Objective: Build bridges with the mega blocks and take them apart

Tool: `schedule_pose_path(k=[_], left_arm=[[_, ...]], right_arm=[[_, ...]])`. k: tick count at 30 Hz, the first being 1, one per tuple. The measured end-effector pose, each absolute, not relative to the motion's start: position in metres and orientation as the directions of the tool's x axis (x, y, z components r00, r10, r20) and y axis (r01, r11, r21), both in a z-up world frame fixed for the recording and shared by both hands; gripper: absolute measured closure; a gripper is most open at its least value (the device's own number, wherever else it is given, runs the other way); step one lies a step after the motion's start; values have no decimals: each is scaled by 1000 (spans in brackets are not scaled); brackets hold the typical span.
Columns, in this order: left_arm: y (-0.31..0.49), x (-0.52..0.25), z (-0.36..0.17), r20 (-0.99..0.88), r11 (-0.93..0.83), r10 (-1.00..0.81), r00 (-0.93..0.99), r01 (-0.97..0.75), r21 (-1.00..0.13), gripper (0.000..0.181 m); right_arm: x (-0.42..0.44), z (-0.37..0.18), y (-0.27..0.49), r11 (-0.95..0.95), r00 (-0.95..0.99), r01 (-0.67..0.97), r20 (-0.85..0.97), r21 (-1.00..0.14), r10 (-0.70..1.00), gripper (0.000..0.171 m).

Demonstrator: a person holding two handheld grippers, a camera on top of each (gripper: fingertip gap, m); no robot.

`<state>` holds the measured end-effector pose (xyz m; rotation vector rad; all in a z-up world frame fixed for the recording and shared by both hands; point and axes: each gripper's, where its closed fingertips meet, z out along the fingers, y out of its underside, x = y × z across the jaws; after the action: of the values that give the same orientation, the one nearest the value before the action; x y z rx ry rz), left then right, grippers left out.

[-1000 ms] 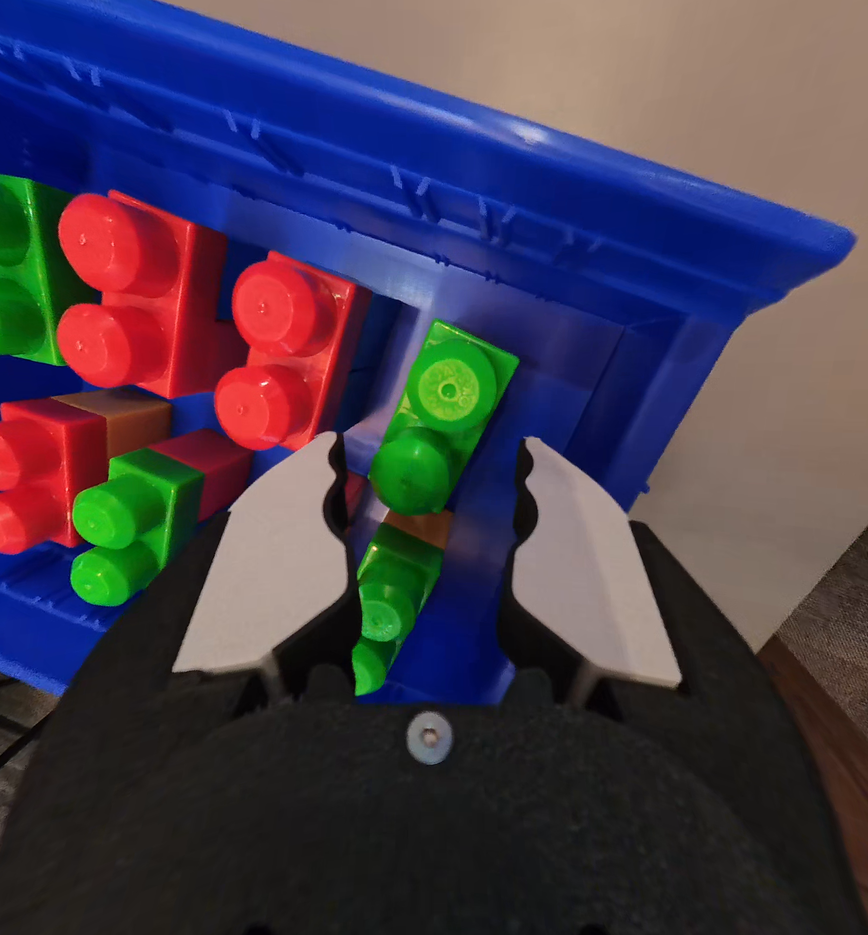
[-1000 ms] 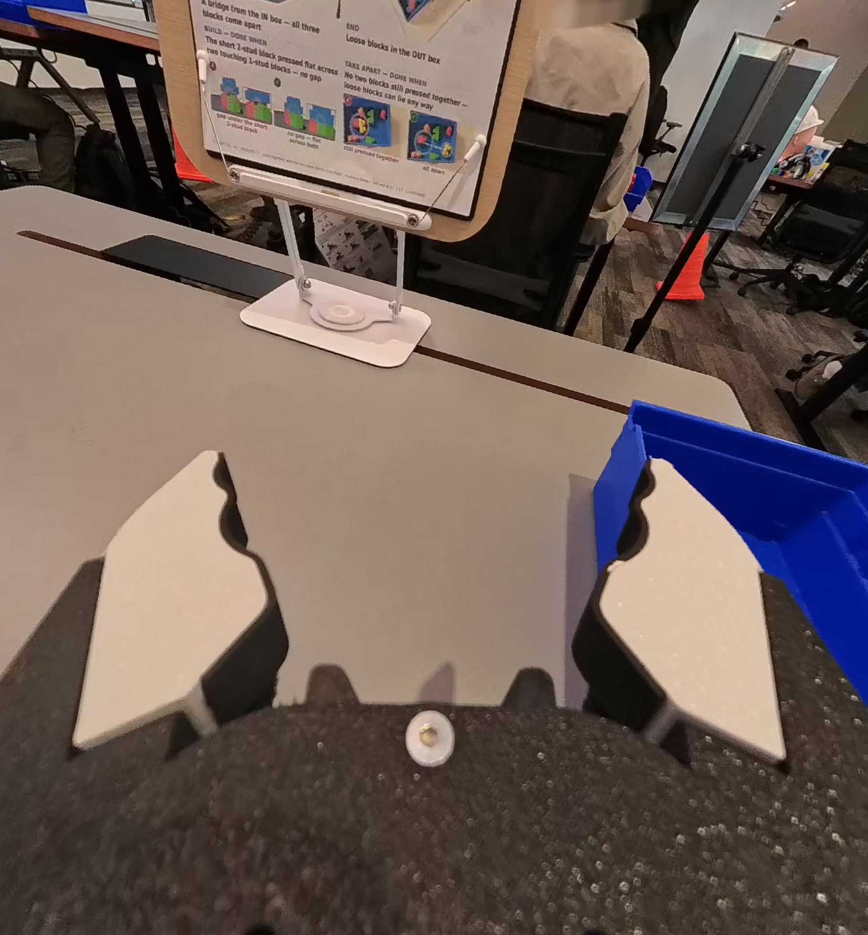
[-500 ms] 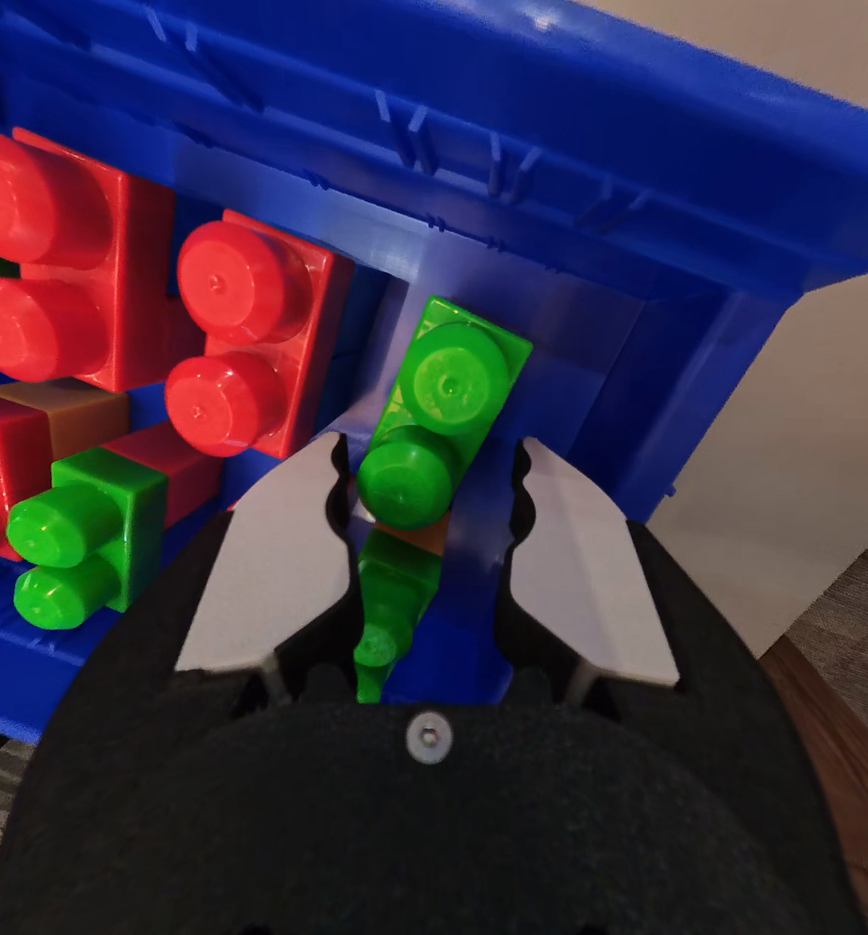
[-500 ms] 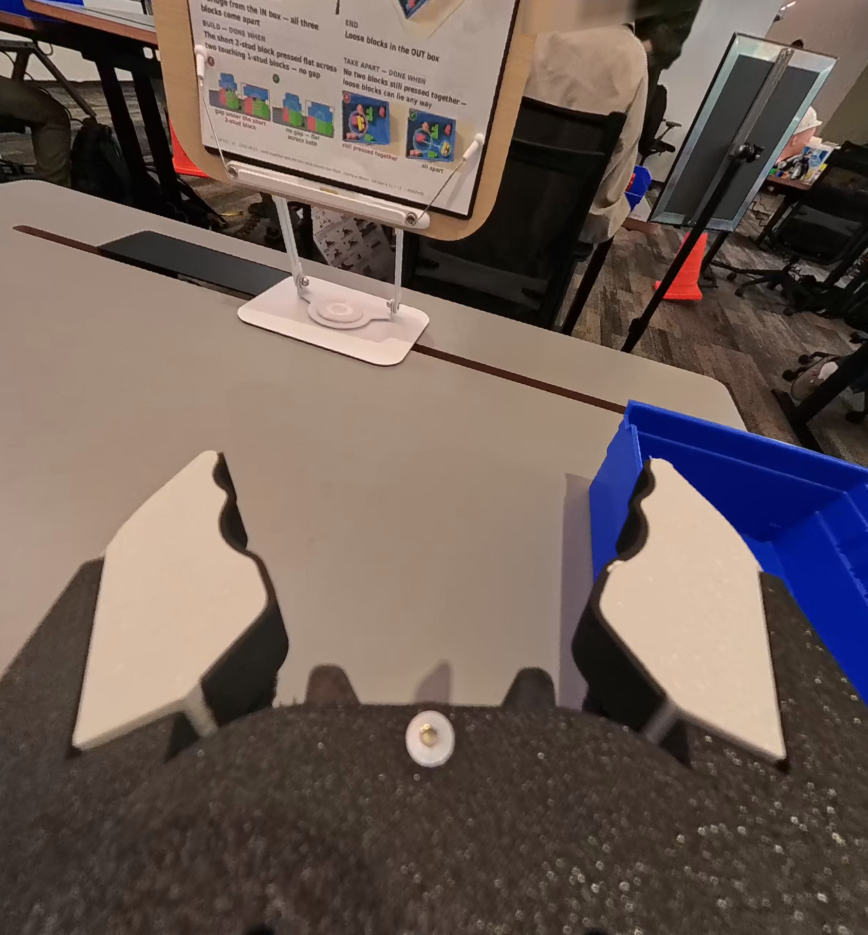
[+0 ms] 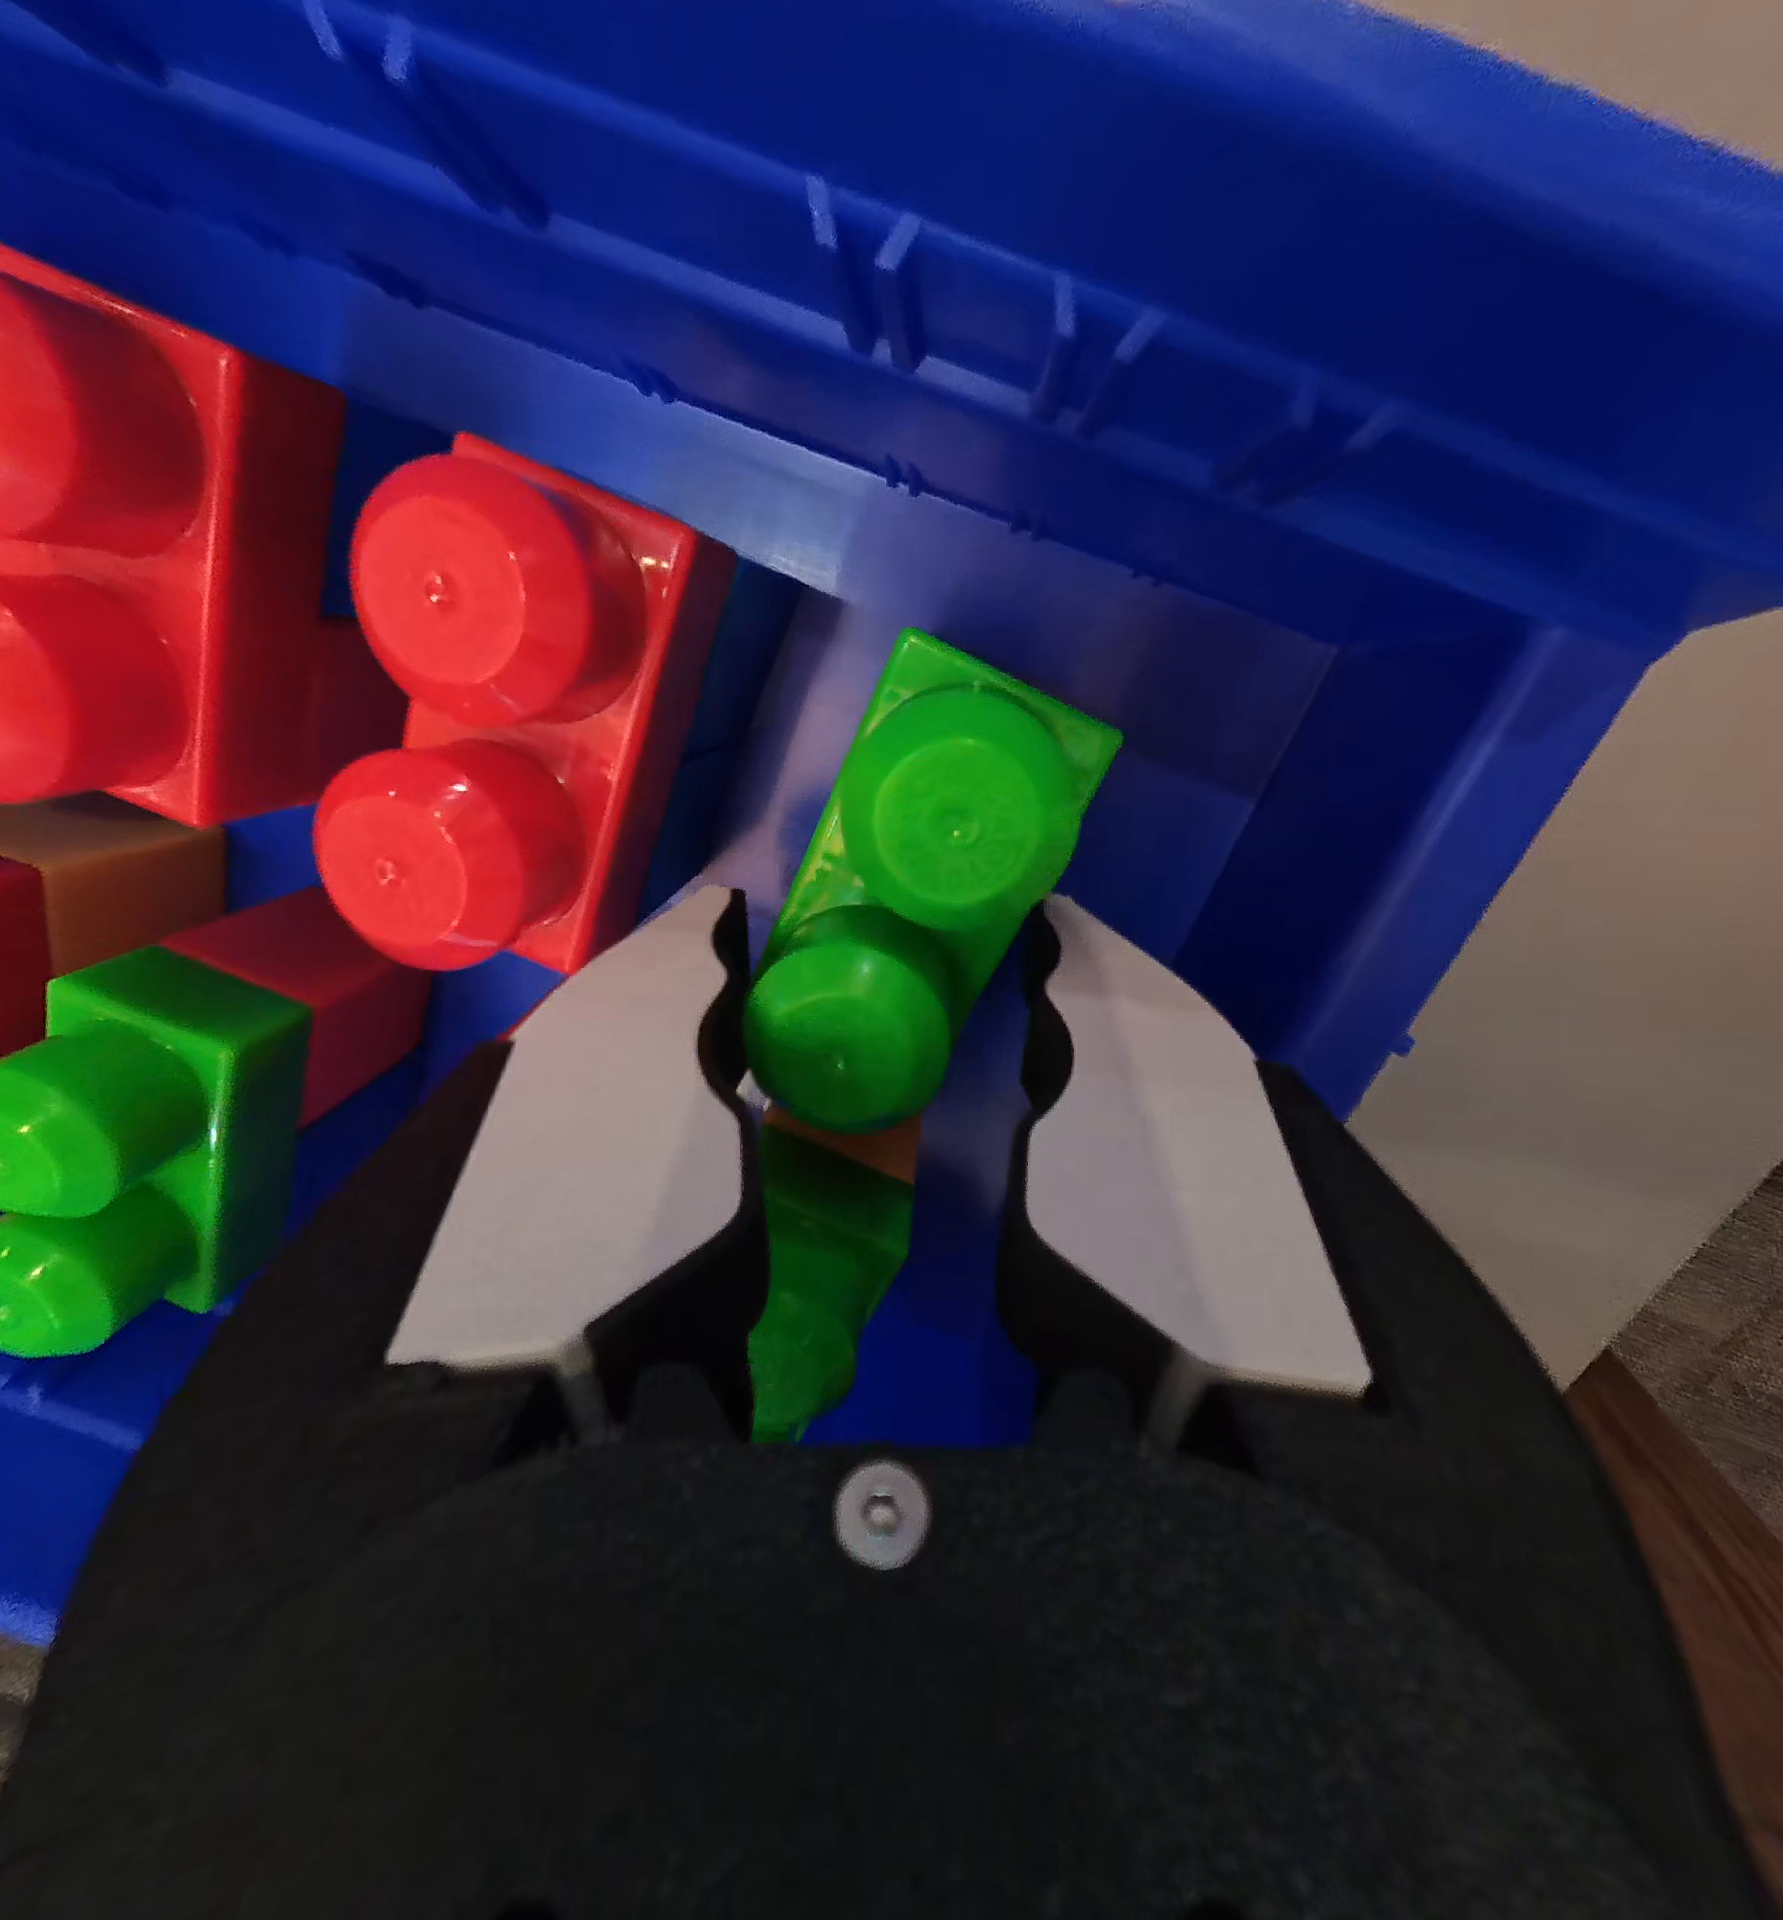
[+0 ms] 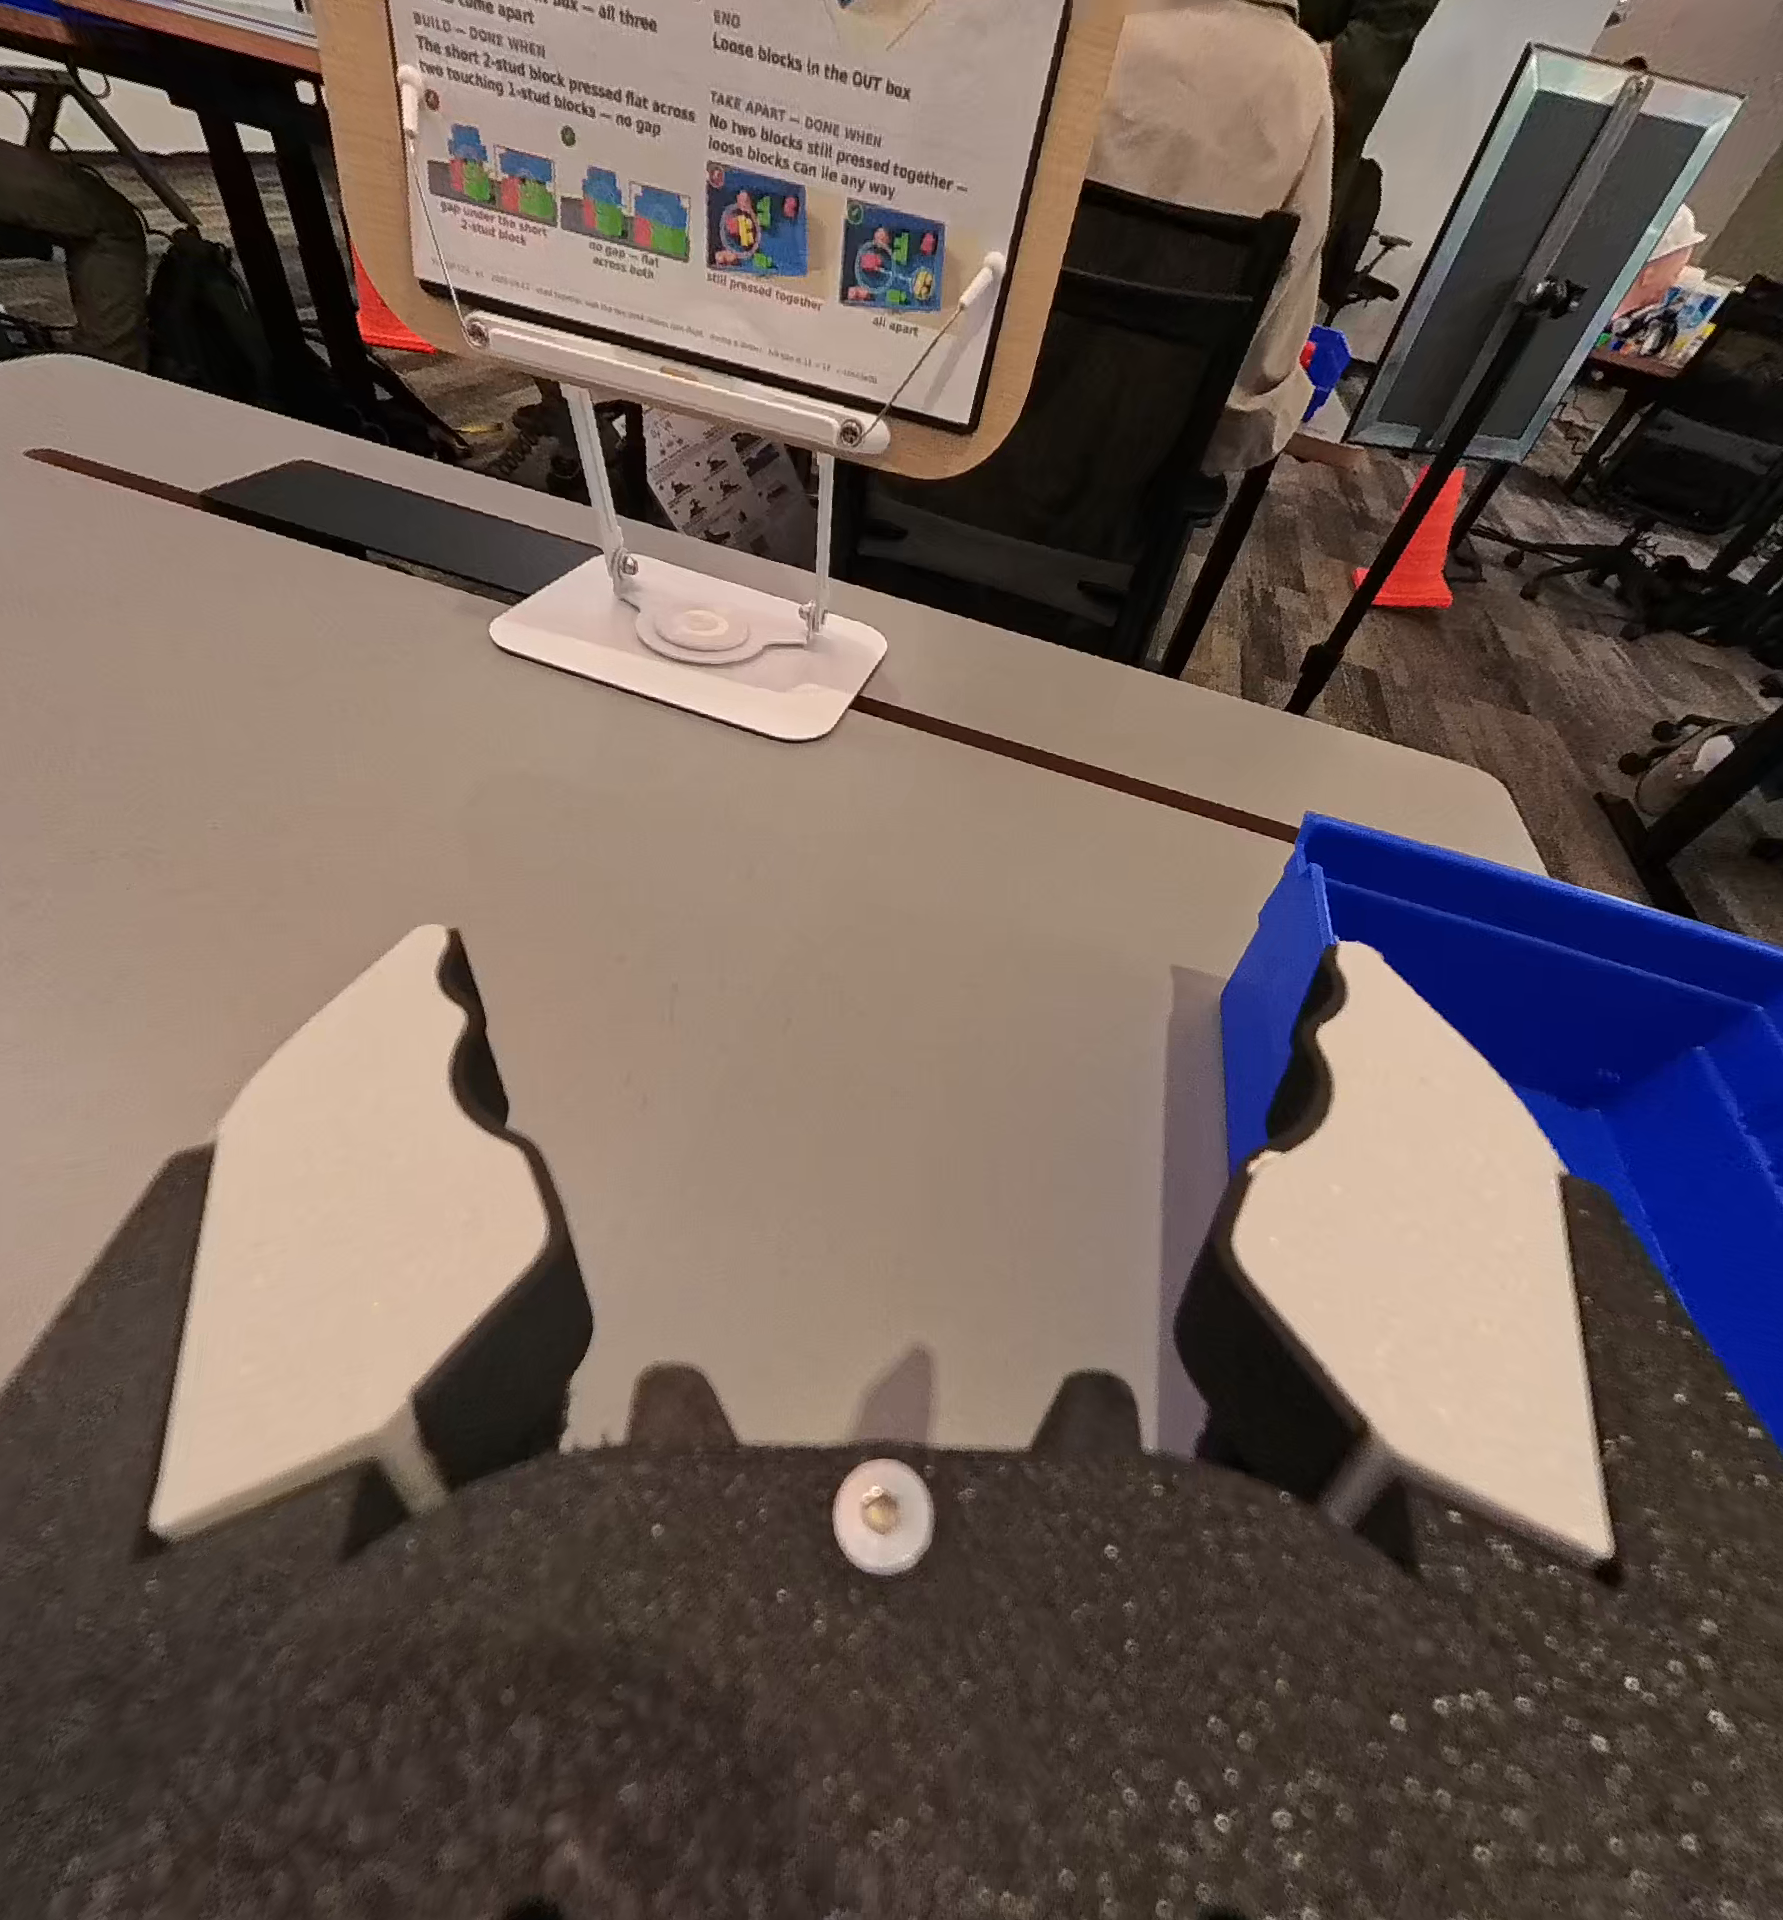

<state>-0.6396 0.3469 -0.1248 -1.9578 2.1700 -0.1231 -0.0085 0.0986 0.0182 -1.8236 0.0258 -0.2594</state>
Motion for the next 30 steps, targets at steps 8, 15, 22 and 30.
schedule_pose_path(k=[8,15,22,30], left_arm=[[348,-640,-131,-84,98,-993,-82,-973,-210,133],[347,-639,-130,-54,60,-997,-49,-973,-223,138],[350,-637,-111,-85,17,-996,8,-956,-293,141],[351,-639,-79,-125,-42,-988,93,-931,-364,141]], right_arm=[[-9,18,98,-270,974,119,165,-956,-155,29],[-11,18,99,-272,975,123,167,-954,-147,29],[-14,19,98,-272,976,127,169,-954,-137,30],[-19,19,95,-268,980,127,163,-955,-116,30]])
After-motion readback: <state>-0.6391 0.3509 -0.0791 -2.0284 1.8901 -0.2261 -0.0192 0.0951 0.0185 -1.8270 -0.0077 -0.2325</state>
